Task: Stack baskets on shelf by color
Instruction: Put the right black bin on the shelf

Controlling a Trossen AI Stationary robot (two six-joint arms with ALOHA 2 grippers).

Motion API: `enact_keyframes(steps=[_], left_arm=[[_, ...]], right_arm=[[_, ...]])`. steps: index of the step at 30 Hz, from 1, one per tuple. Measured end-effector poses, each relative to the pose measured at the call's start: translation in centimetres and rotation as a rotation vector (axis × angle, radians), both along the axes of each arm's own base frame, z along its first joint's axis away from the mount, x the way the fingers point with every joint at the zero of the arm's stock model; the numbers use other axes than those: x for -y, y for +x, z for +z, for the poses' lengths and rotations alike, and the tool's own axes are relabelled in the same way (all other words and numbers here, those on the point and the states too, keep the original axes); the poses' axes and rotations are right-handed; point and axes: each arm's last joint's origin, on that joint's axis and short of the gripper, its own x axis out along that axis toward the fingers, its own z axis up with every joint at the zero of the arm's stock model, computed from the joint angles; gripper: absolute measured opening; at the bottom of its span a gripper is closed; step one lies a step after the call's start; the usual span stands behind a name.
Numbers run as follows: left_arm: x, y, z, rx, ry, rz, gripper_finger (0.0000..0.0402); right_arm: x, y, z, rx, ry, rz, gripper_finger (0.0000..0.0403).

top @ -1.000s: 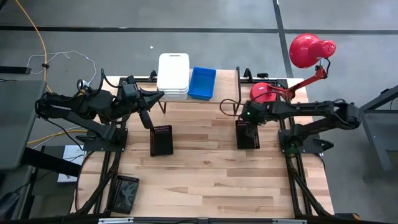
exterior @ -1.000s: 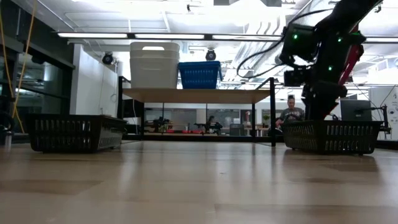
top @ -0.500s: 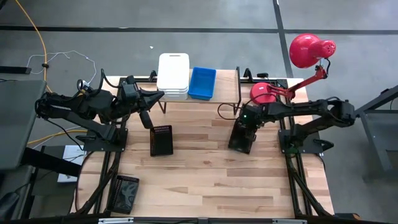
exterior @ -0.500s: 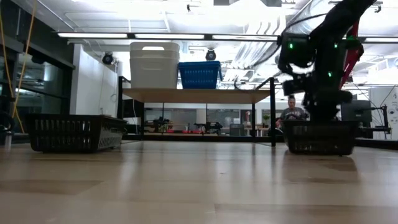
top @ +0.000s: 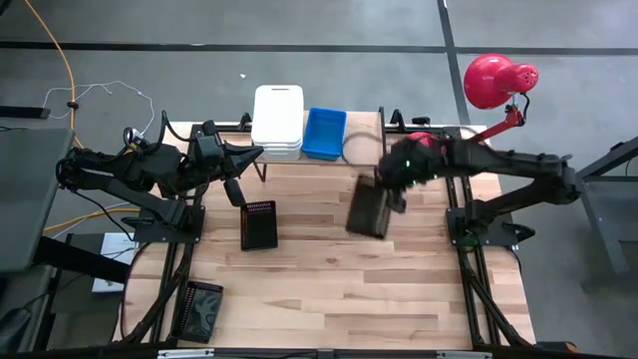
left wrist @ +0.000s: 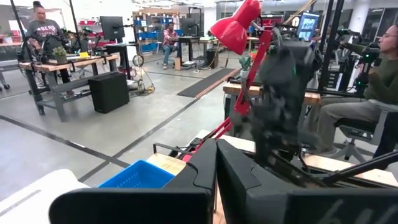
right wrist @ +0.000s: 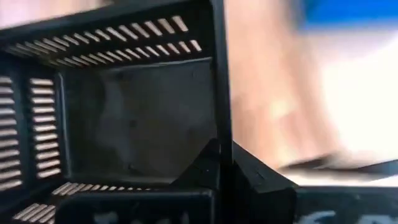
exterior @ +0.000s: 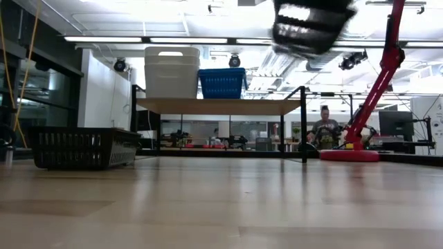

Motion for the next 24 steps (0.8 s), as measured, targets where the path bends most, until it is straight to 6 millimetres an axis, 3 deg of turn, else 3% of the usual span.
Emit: enact_keyframes(steps=[3, 7, 15, 24], left_arm=[[0.0, 0.0, 0.0, 0.0, 0.0, 0.0, 0.0], [0.0, 0.0, 0.0, 0.0, 0.0, -0.001, 0.0], [0.0, 0.0, 0.0, 0.001, -0.001, -0.001, 0.0], [0.0, 0.0, 0.0, 0.015, -0.023, 0.0, 0.0]], right_arm=[[1.7, 1.0, 2.7, 0.02, -0.127, -0.073, 0.0], [4.8, 2.5, 4.3, -0.033, -0.235, -0.134, 0.0], [9.9, 5.6, 4.3, -0.181, -0.36, -0.102, 0.0], [12.4, 7.2, 3.2, -0.264, -0.392, -0.051, 0.0]])
